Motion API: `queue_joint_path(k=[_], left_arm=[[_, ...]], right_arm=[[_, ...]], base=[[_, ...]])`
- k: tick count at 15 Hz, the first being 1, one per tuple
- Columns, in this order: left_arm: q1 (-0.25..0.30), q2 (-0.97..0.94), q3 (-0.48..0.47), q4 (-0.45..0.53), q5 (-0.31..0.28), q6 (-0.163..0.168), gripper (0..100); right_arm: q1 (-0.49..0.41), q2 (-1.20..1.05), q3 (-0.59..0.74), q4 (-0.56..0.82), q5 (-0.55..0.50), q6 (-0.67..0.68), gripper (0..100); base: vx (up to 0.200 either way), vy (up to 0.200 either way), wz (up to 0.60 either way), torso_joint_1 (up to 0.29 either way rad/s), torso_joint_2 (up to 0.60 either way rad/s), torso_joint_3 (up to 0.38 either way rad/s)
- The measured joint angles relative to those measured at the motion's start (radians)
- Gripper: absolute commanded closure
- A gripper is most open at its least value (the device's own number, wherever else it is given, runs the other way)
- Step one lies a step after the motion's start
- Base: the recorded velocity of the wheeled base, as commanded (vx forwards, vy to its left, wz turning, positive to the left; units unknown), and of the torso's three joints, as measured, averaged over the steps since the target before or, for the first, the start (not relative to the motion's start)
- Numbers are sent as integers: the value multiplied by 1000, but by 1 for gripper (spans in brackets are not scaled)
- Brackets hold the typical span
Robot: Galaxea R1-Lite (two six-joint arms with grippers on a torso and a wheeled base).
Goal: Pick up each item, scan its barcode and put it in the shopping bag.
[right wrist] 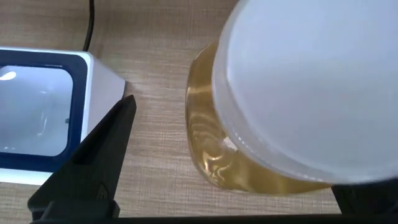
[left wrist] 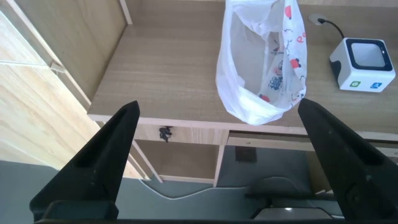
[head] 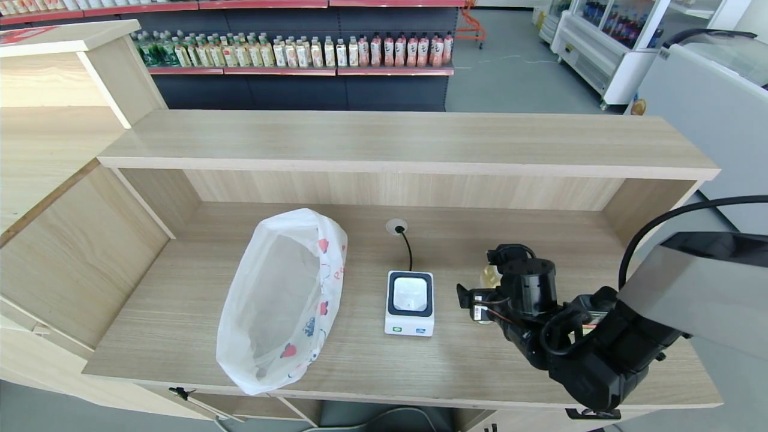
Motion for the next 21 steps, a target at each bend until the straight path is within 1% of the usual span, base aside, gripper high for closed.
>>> queue_joint_path(k=[5, 8, 9, 15, 17, 21], left_arm=[[-1, 0, 0, 0, 0, 0, 0], [0, 0, 0, 0, 0, 0, 0], [0, 0, 0, 0, 0, 0, 0], [0, 0, 0, 0, 0, 0, 0], [0, 0, 0, 0, 0, 0, 0], [-1, 0, 0, 0, 0, 0, 0]], right_arm=[[-6, 54, -43, -73, 8, -65, 0], [-26, 74, -47, -108, 50, -76, 0], [-37, 83, -47, -124, 62, -90, 100], [-120, 108, -100, -132, 166, -200, 100], [-149, 115, -119, -127, 204, -205, 100], [-159, 105, -127, -117, 219, -192, 100]], base=[[0, 0, 0, 0, 0, 0], [0, 0, 0, 0, 0, 0], [0, 0, 0, 0, 0, 0], [0, 0, 0, 0, 0, 0], [0, 0, 0, 0, 0, 0], [0, 0, 0, 0, 0, 0]])
